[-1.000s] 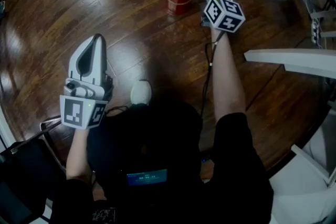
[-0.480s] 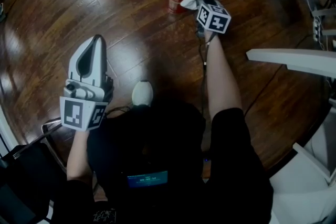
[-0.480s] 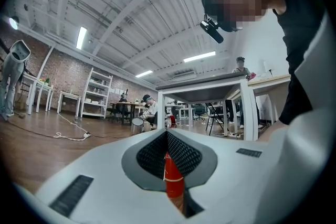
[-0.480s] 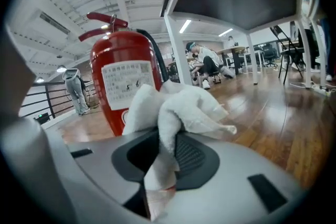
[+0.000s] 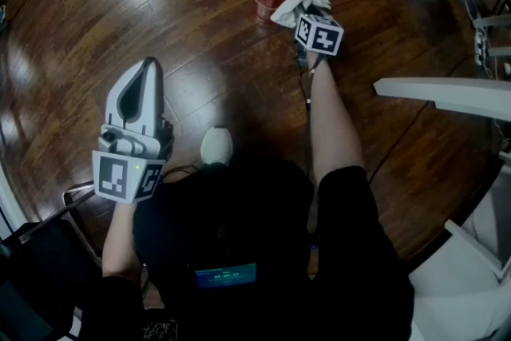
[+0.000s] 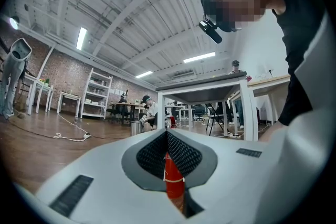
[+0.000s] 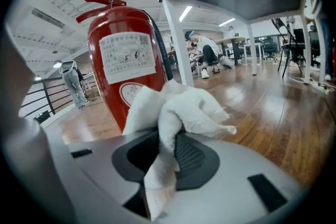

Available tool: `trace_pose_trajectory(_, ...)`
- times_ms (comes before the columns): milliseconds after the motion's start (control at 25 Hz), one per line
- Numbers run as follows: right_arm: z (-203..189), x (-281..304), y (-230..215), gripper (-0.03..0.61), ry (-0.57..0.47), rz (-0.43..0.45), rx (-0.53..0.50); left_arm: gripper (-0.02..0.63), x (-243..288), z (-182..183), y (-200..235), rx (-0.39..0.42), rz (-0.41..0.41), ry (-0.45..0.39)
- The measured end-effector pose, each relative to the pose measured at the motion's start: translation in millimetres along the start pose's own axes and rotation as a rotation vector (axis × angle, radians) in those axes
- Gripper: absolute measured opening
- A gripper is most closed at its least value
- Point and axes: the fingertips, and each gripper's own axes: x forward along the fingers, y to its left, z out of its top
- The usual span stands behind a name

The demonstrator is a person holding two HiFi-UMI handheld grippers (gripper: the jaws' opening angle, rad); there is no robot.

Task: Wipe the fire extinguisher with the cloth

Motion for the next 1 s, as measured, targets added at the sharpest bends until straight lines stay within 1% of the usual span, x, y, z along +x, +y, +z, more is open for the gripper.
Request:
trace_pose_trajectory(80, 3.6, -3.8, -0.6, 0.095, -0.006, 0.003, -0.002, 0.003, -1.3, -0.3, 0.0, 0.005, 0.004, 0.004)
trace_pose_trajectory(160, 12.7, -12.2, -2.7, 0.097, -0.038, 0.008, 0.018, 0.003, -3.0, -1.7, 0.1, 0.022, 0.010, 0.017)
trace_pose_trajectory(320, 44.5, -43.2, -6.6, 0.097, -0.164, 0.031, 0.072, 0.003, -5.6, 2.2, -0.8, 0.016, 0.015, 0.004)
trace_pose_trajectory(480, 87.6, -80.8, 1.7, 0.097, -0.301, 0.085, 0.059, 0.003, -7.6, 1.9, -0.8, 0.019, 0.022, 0.000)
trace_pose_trajectory(600, 120.3, -106.8, 20.5, 0.097, -0.391, 0.146, 0.037, 0.003, -7.3, 4.7, -3.4, 0.022, 0.019, -0.009)
trace_pose_trajectory(760, 163.3, -139.4, 61.1, 0.097, -0.485, 0.230, -0.025, 0.003, -7.1, 3.6, -8.6, 0.025, 0.012, 0.000)
trace_pose_trajectory(880, 189.8, -156.8, 88.5, 0.097, -0.532, 0.277, -0.072, 0.003, -6.1, 4.4, -12.1, 0.028, 0.004, -0.003)
trace_pose_trajectory(1000, 203.9, -159.6, 104.4, 0.097, -0.554, 0.305, -0.094, 0.003, -7.4, 4.2, -10.1, 0.026, 0.015, 0.000)
